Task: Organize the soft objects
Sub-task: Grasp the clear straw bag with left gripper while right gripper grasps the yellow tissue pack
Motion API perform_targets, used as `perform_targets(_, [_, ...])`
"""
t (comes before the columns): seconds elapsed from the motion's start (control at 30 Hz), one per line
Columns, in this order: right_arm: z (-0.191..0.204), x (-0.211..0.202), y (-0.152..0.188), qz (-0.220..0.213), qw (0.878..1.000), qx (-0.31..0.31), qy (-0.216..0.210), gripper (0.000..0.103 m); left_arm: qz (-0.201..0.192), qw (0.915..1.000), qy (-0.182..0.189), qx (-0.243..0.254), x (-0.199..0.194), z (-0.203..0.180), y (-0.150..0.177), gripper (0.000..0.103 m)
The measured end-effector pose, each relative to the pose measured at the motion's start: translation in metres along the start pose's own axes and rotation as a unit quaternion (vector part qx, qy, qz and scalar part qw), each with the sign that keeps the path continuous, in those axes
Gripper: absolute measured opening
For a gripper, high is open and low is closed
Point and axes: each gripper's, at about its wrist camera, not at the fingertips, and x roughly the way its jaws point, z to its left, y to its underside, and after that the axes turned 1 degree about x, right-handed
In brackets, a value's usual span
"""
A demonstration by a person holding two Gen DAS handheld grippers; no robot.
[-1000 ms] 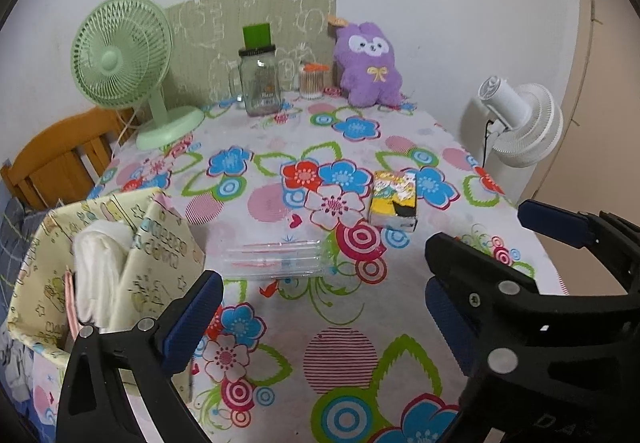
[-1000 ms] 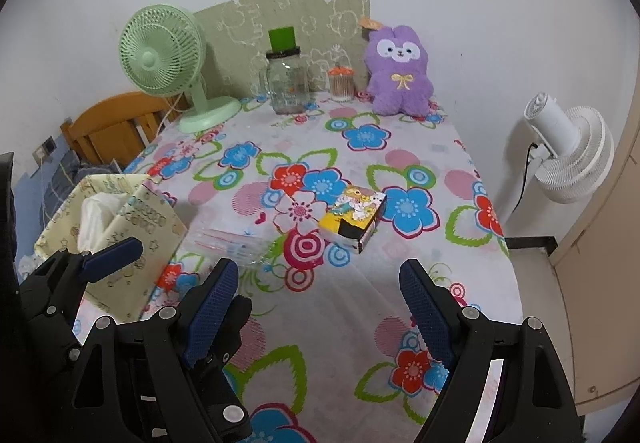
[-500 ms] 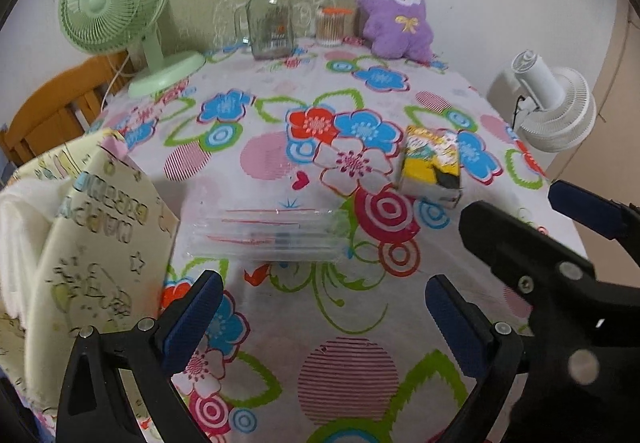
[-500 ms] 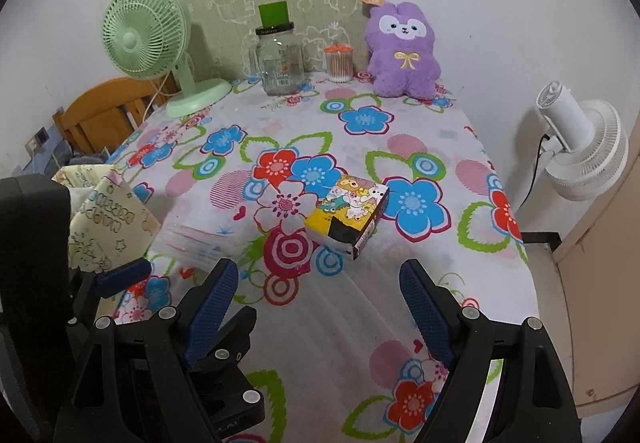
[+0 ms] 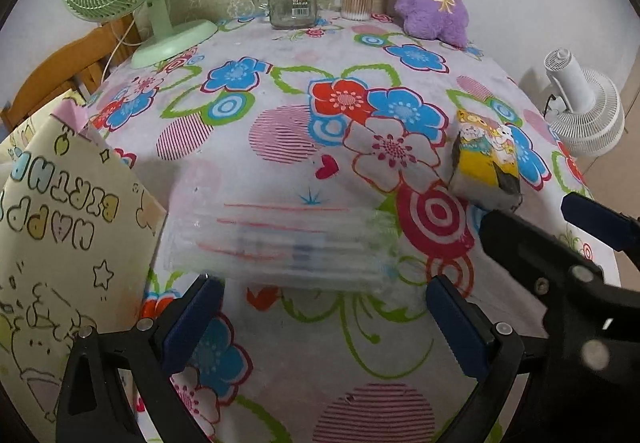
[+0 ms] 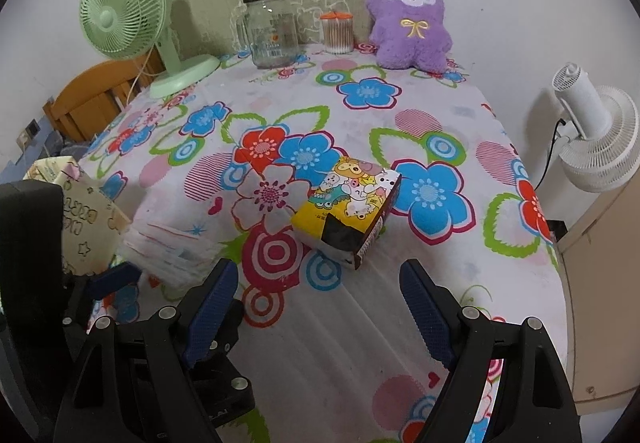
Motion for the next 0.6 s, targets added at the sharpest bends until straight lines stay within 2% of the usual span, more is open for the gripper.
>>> perform_targets(0.33, [0.0, 0.013, -0.006, 0.005, 1.0, -0.003, -0.012, 0.085, 0.006, 1.0, -0.005, 0.0, 0.007, -0.001, -0.015, 0.103])
perform_targets(0.6, [-0.006, 0.018, -0.012, -0.001, 1.0, 0.004, -0.011, 0.085, -0.011, 0.999, -0.021, 0.038, 0.006, -0.018, -0.025, 0.102])
